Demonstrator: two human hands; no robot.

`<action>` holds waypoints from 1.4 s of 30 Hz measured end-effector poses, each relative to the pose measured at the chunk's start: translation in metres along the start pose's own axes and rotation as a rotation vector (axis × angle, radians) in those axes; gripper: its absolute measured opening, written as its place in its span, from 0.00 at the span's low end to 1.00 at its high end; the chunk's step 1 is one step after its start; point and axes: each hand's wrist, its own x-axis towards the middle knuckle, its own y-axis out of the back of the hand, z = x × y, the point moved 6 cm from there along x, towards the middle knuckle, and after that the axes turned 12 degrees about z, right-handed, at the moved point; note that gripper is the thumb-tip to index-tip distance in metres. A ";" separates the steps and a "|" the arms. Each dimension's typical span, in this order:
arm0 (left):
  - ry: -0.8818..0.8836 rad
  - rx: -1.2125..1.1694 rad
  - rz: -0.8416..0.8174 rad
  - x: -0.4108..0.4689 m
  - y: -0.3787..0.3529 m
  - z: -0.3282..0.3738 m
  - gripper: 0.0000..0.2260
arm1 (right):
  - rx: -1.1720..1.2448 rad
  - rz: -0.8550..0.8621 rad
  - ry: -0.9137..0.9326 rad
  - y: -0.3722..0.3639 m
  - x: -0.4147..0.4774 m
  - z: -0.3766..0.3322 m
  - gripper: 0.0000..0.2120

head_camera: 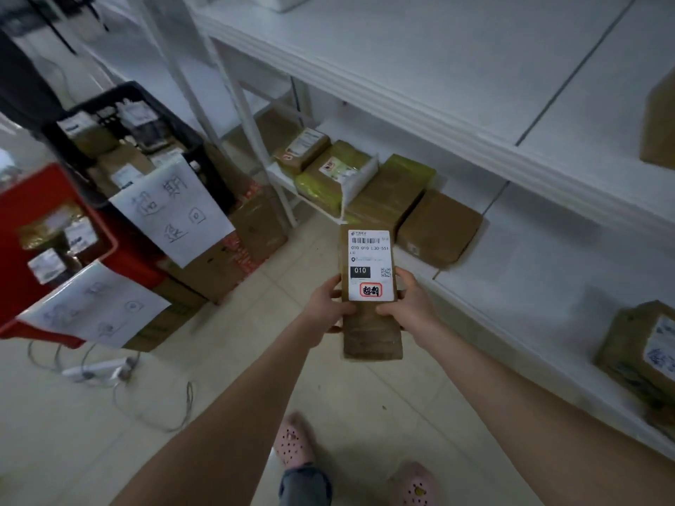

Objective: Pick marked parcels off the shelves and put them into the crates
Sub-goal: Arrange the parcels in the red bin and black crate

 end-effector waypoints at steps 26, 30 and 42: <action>0.033 -0.518 0.468 0.106 0.500 -0.057 0.24 | -0.119 -0.344 0.268 -0.487 -0.058 -0.285 0.28; 0.068 -0.563 0.516 0.135 0.563 -0.052 0.29 | -0.083 -0.438 0.251 -0.556 -0.046 -0.325 0.27; 0.195 -0.627 0.599 0.211 0.686 -0.062 0.27 | -0.155 -0.638 0.222 -0.701 -0.011 -0.406 0.31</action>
